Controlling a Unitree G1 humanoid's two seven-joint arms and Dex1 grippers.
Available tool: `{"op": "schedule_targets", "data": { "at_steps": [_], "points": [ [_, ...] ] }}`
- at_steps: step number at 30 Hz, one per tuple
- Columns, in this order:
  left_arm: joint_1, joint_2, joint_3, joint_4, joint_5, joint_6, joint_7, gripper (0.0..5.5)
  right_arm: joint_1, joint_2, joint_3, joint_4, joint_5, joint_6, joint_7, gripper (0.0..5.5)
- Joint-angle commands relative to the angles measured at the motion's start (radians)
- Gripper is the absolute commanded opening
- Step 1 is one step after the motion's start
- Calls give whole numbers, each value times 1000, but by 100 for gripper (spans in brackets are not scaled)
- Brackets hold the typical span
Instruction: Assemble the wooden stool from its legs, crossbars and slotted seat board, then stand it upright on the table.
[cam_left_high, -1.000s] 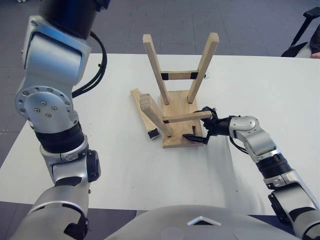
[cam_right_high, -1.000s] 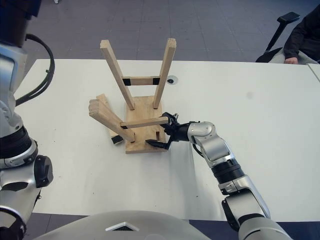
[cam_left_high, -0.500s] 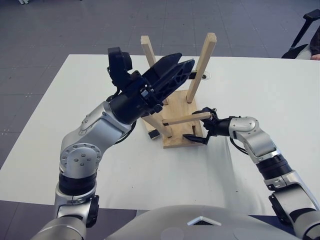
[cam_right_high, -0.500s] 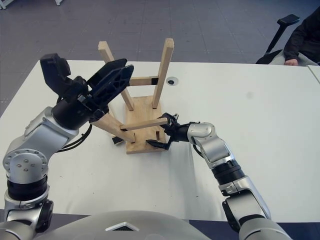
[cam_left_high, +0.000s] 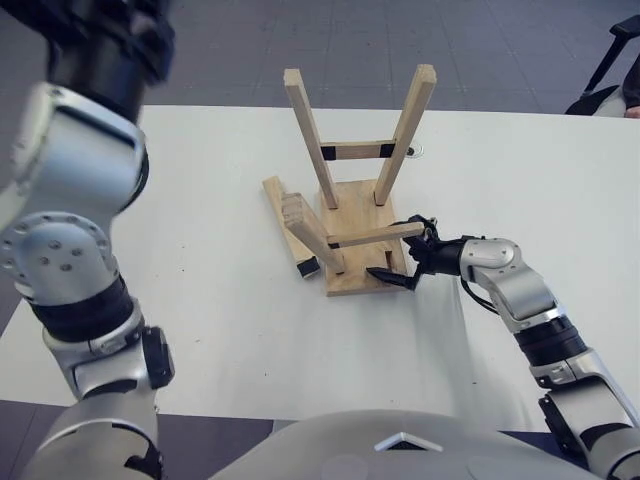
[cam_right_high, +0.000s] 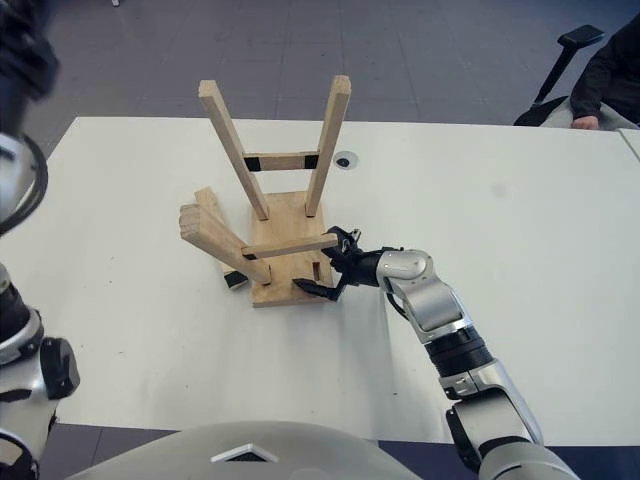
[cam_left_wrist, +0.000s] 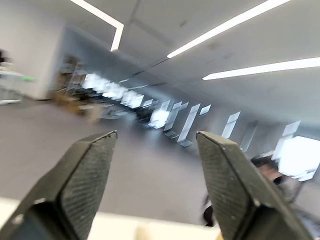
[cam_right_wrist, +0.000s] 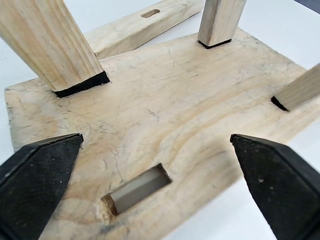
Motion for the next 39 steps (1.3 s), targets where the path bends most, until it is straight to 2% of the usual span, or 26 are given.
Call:
{"op": "schedule_targets", "data": {
  "at_steps": [1,5,11,19,23,28,32,39],
  "points": [
    [149,-83,-179,-31,150,143,134,381,48,-69,-84,-26,-31,108,-78,550],
    [232,-199,-271,41,271,257,205,446,24,-81,-182,-93,-15,160,-140,550],
    [174,-341,-221,141,329,399,197,526,44,-53,-221,-178,-6,209,-211,550],
    [105,-455,-129,217,397,620,168,526,95,-9,-224,-244,-3,239,-270,550],
    [96,-459,-123,268,499,700,146,526,107,3,-224,-260,-2,243,-285,550],
    [72,-421,-134,357,592,763,35,526,104,23,-220,-264,-2,241,-299,550],
    [87,-416,-91,361,647,802,-31,526,106,26,-221,-272,-2,243,-303,550],
    [160,-544,47,352,735,934,-80,422,68,-16,-290,-254,-3,234,-306,550]
  ]
}}
